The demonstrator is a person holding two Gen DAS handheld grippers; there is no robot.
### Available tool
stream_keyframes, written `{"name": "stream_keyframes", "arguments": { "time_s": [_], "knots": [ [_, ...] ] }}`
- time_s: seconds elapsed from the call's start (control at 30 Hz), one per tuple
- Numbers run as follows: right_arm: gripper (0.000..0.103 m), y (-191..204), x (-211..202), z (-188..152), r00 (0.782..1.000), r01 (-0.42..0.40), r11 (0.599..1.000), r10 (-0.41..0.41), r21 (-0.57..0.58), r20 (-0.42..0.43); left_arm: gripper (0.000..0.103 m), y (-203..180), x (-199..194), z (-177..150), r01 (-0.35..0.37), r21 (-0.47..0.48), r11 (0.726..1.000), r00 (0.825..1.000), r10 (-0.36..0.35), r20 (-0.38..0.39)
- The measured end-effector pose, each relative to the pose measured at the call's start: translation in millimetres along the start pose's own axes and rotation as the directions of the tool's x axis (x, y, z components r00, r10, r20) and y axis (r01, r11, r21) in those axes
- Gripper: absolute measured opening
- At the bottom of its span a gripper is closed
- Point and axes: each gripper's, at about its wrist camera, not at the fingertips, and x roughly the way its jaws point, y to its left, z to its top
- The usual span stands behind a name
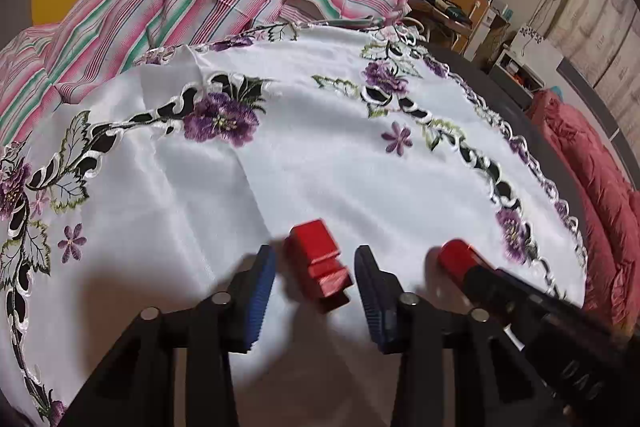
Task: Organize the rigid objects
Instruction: 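Grasp the red block with the left gripper while the right holds the red tube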
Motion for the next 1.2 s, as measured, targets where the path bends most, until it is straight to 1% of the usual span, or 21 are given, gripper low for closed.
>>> {"name": "stream_keyframes", "arguments": {
  "time_s": [0.07,0.1,0.13,0.3,0.4,0.47,0.7,0.77,0.83,0.87,0.93,0.97,1.1,1.13,1.17,1.2],
  "knots": [
    [0.027,1.6,0.0,-0.2,1.0,0.003,1.0,-0.003,-0.011,0.001,0.029,1.4,-2.0,-4.2,0.012,0.012,1.0,1.0,-0.012,0.013],
    [0.027,2.3,0.1,-0.1,1.0,0.003,1.0,-0.003,-0.013,0.0,0.023,1.9,-3.0,-5.4,0.013,0.017,1.0,1.0,-0.013,0.015],
    [0.027,2.8,0.4,-0.2,1.0,0.003,1.0,-0.003,-0.017,-0.001,0.021,2.4,-4.3,-7.1,0.017,0.023,1.0,1.0,-0.017,0.016],
    [0.027,3.8,3.1,-1.0,1.0,0.007,1.0,-0.007,-0.026,-0.015,0.014,6.3,-14.3,-15.3,0.033,0.032,0.999,0.999,-0.034,0.033],
    [0.027,5.7,5.2,-2.5,1.0,0.002,0.999,-0.003,-0.033,-0.028,0.014,9.3,-21.3,-22.0,0.036,0.032,0.999,0.999,-0.037,0.039],
    [0.027,8.1,5.7,-3.4,1.0,0.001,0.999,-0.002,-0.043,-0.031,0.014,11.2,-23.6,-25.7,0.025,0.031,0.999,0.999,-0.026,0.039],
    [0.027,8.0,8.7,-5.6,0.999,-0.01,0.999,0.008,-0.04,-0.051,0.014,17.1,-36.9,-39.2,0.041,0.008,0.999,0.998,-0.041,0.054],
    [0.027,10.2,10.4,-6.7,0.998,-0.012,0.999,0.009,-0.049,-0.06,0.014,15.6,-37.3,-42.6,0.028,0.02,0.999,0.998,-0.029,0.054],
    [0.027,12.1,10.4,-7.2,0.998,-0.012,0.998,0.009,-0.058,-0.06,0.014,10.8,-37.0,-45.1,0.002,0.046,0.999,0.998,-0.004,0.056],
    [0.027,12.3,10.0,-7.2,0.998,-0.012,0.998,0.008,-0.06,-0.058,0.017,8.9,-36.9,-45.3,-0.01,0.047,0.999,0.998,0.008,0.059],
    [0.027,11.3,9.7,-7.1,0.998,-0.011,0.998,0.008,-0.056,-0.057,0.03,7.9,-36.1,-43.4,0.009,0.03,1.0,0.998,-0.01,0.057],
    [0.027,10.9,10.2,-7.0,0.998,-0.01,0.998,0.007,-0.055,-0.058,0.036,7.0,-35.7,-41.6,0.004,0.023,1.0,0.998,-0.005,0.059],
    [0.027,10.9,12.0,-6.7,0.998,-0.005,0.998,0.002,-0.058,-0.066,0.035,3.8,-30.5,-32.8,-0.002,0.034,0.999,0.999,0.0,0.053],
    [0.027,11.5,12.1,-7.0,0.998,-0.005,0.998,0.001,-0.061,-0.067,0.032,3.4,-28.5,-32.1,-0.002,0.043,0.999,0.999,0.001,0.046],
    [0.027,12.0,12.4,-6.9,0.998,-0.004,0.998,0.0,-0.064,-0.068,0.02,3.2,-26.4,-32.4,-0.001,0.053,0.999,0.999,-0.001,0.034],
    [0.027,12.9,12.5,-7.0,0.998,-0.002,0.998,-0.003,-0.07,-0.068,0.015,3.9,-25.5,-33.7,-0.006,0.058,0.998,1.0,0.005,0.028]
  ]
}}
